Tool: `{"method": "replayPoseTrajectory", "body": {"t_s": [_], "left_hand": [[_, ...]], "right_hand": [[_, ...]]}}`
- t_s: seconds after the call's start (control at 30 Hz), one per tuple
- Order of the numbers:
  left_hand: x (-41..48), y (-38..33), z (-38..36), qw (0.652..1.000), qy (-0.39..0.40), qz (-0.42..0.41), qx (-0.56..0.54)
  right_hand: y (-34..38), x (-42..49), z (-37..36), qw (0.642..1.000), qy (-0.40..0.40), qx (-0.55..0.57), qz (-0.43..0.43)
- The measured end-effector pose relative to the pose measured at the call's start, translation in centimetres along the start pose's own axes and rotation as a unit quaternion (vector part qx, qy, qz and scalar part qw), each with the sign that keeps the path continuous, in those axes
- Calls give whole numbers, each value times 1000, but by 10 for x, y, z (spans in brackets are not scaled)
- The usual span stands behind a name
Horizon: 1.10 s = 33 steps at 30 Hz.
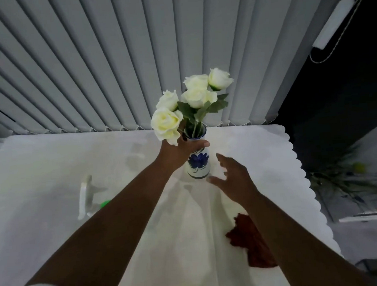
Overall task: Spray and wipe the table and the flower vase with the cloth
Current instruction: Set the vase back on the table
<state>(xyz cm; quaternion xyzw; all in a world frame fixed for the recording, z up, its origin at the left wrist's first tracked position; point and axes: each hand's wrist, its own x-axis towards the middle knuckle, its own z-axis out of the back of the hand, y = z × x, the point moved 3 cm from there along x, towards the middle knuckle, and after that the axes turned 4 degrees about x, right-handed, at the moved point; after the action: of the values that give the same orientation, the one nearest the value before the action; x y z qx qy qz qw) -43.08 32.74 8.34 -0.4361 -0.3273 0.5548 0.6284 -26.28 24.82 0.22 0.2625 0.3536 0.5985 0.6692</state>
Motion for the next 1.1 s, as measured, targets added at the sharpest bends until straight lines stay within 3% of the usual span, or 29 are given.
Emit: {"method": "replayPoseTrajectory", "body": {"t_s": [0.1,0.33,0.97,1.1], "left_hand": [[10,14,-7,1000,15,5,-12],[27,35,-13,997,20,-36,-61],[34,65,-21,999,41,-23,-19],[29,71,-22,1000,7,-11,-14]], "right_hand": [[21,42,1,997,34,67,28],[13,77,-11,995,45,70,49],[4,80,-31,998,51,37,29],[5,74,-31,996,54,56,36]]}}
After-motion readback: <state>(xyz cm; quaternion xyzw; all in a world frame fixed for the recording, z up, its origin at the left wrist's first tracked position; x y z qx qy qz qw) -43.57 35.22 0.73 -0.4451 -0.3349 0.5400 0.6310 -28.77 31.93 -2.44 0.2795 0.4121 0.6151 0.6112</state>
